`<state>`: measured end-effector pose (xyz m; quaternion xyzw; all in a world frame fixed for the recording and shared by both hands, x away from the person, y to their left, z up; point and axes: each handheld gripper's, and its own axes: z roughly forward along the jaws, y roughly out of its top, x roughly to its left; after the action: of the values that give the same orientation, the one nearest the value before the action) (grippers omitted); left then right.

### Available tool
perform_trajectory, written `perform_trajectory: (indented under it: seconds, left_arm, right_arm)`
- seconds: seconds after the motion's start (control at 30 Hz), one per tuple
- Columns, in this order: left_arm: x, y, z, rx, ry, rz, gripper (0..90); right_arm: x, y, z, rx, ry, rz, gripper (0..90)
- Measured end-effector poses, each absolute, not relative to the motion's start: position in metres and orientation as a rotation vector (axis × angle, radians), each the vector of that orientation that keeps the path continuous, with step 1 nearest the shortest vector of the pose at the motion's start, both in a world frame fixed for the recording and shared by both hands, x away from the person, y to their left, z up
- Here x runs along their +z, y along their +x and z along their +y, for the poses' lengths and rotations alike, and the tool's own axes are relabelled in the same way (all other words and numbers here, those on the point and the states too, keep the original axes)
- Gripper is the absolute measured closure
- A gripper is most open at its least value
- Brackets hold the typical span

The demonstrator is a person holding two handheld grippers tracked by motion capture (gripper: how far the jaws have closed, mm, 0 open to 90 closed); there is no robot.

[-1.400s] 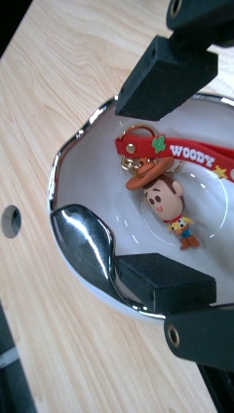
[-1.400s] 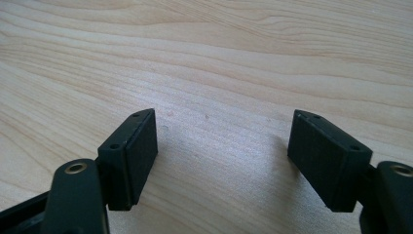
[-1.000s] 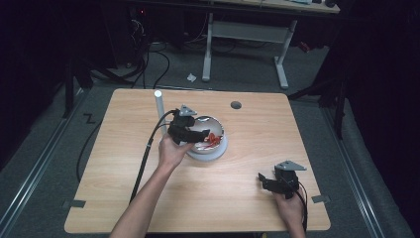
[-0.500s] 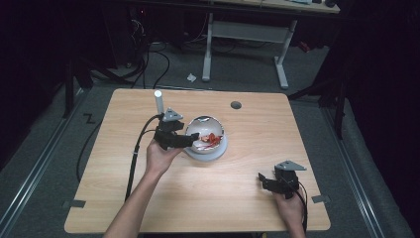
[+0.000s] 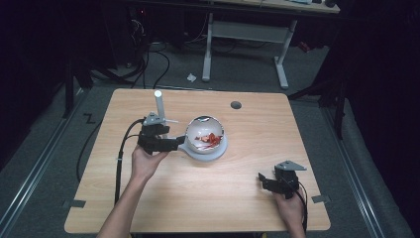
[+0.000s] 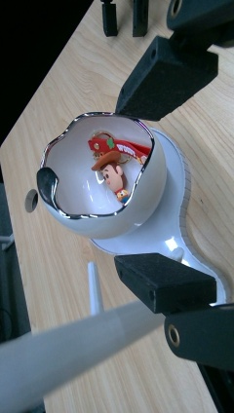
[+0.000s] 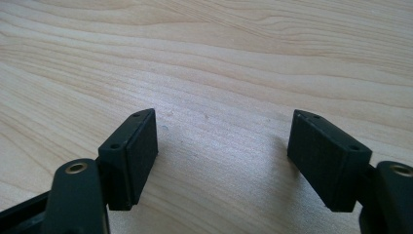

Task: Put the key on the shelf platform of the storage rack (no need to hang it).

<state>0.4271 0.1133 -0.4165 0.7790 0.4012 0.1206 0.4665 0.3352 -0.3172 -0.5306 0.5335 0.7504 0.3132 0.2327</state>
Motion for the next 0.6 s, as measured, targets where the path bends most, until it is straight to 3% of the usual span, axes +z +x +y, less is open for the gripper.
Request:
perform_trajectory:
  seconds: [0.6]
  left_arm:
    - [-0.413,0.409,0.155,0.316,1.863,1.032,25.9]
  right_arm:
    - [-0.531,0.335,-0.317,0.860,1.466,2.062,27.0]
